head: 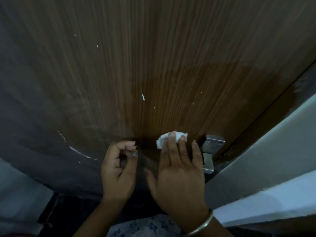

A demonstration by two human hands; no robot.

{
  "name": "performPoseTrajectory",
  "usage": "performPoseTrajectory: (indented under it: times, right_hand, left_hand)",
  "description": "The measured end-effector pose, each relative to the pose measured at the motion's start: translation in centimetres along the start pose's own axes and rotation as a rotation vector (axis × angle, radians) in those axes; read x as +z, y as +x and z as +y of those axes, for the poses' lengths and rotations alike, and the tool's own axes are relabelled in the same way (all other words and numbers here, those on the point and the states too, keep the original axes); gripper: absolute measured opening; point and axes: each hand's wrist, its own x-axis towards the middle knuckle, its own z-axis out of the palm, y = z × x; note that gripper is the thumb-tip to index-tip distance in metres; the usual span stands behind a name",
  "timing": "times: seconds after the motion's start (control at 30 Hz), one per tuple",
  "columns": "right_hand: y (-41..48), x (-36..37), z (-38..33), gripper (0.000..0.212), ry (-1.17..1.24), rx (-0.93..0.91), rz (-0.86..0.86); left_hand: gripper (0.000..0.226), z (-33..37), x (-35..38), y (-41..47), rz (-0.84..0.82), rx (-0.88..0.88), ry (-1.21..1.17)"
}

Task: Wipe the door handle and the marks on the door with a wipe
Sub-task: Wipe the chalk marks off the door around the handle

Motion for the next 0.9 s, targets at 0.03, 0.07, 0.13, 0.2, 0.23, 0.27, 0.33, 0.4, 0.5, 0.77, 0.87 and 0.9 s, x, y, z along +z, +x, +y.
performPoseTrajectory:
  times: [0.03,0.07,0.13,0.2,0.23,0.27,0.33,0.4,0.5,0.77,0.87,0.9]
  right_hand:
    - [-0.2,-0.3,0.5,0.075,0.004,0.038,-0.024]
    - [-0.4,-0.5,1.0,0.078,0.009,0.076,-0.052]
    - [-0.7,-0.7,1.5,0.085,0.023,0.129,-0.097]
    - [-0.8,-0.5,1.4,0.087,0.047,0.143,-0.095]
    - [-0.8,-0.4,1.2,0.087,0.053,0.144,-0.083]
    - [-0.7,-0.3,0.9,0.086,0.052,0.141,-0.073]
    - [-0.3,-0.1,0.1,0.085,0.042,0.112,-0.065]
    - [0.1,0.1,-0.7,0.082,0.043,0.077,-0.066]
    - [0.7,0.1,-1.8,0.064,0.06,0.004,-0.059]
    - [-0.1,0.3,-0.2,0.067,0.116,0.021,0.039]
    - [-0.8,0.1,1.8,0.071,0.087,0.096,0.041]
    - [-1.1,0.2,2.4,0.072,0.083,0.115,0.051]
  left_hand:
    - [0.026,0.1,0.0,-0.1,0.004,-0.003,0.002]
    - [0.025,0.2,-0.1,-0.1,0.01,-0.006,0.002]
    - [0.024,0.2,-0.2,-0.1,0.018,-0.006,0.001]
    - [0.029,0.1,-0.2,-0.2,0.007,-0.008,0.011]
    - [0.034,0.0,-0.2,-0.3,0.001,-0.012,0.017]
    - [0.038,-0.1,-0.1,-0.4,-0.005,-0.015,0.021]
    - [0.038,0.0,0.2,-0.5,-0.012,-0.02,0.019]
    - [0.03,0.0,0.5,-0.6,-0.015,-0.028,0.012]
    - [0.028,0.2,0.7,-0.7,-0.03,-0.034,0.017]
    - [0.03,0.1,0.6,-0.7,-0.012,-0.017,0.007]
    - [0.036,0.1,0.1,-0.8,0.01,-0.024,0.012]
    - [0.036,0.1,-0.1,-0.7,0.016,-0.017,0.019]
